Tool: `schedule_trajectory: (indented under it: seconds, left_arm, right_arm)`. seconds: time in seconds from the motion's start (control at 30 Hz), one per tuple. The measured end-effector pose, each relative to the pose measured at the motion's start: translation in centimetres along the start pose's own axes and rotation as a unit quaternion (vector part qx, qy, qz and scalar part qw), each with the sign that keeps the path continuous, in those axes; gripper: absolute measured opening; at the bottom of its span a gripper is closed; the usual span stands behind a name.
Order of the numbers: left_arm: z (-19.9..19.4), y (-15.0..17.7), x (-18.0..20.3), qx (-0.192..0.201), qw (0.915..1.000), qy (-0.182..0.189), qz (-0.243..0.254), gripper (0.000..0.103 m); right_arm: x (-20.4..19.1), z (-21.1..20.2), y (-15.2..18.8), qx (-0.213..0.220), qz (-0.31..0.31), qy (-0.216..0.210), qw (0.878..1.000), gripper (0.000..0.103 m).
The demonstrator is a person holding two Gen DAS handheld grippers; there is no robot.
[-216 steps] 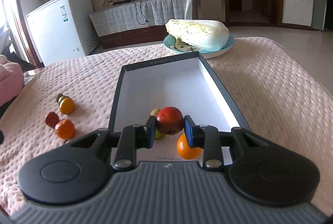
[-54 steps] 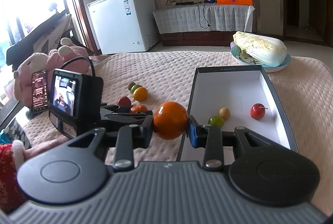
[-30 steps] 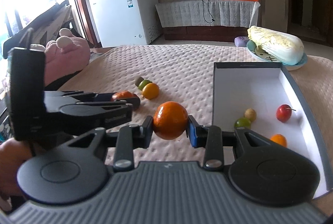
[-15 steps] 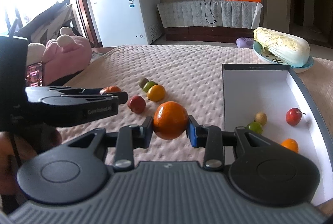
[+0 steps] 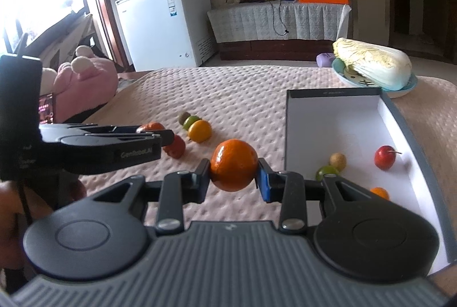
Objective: Organize fruits
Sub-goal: 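Carry the tangerine and the orange over the box with both tools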
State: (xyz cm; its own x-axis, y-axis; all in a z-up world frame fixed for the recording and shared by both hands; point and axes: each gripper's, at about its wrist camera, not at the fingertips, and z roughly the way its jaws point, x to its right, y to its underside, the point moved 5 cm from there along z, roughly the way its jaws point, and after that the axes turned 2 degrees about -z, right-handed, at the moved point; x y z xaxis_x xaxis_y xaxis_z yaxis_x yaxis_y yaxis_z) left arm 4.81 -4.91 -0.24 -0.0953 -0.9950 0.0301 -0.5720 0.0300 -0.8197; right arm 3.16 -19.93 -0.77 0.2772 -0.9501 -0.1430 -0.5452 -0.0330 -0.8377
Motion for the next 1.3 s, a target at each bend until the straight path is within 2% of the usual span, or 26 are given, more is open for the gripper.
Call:
schedule_trajectory:
  seconds: [0.2, 0.67, 1.03, 1.3]
  left_arm:
    - [-0.2, -0.2, 2.3, 0.012, 0.9996, 0.010, 0.025, 0.042]
    - [-0.4, -0.3, 6.4, 0.019, 0.9982, 0.041, 0.039, 0.042]
    - [-0.3, -0.4, 9.9, 0.026, 0.9956, 0.074, 0.052, 0.042]
    - [0.3, -0.4, 13.8, 0.032, 0.9921, 0.099, 0.071, 0.042]
  right_arm:
    - [1.1, -1.3, -0.2, 0.012, 0.006, 0.007, 1.000, 0.038]
    - [4.4, -3.8, 0.0, 0.024, 0.022, 0.028, 0.999, 0.038]
    - [6.3, -5.2, 1.1, 0.012, 0.024, 0.050, 0.998, 0.038]
    - [7.5, -5.2, 2.2, -0.019, 0.024, 0.060, 0.998, 0.038]
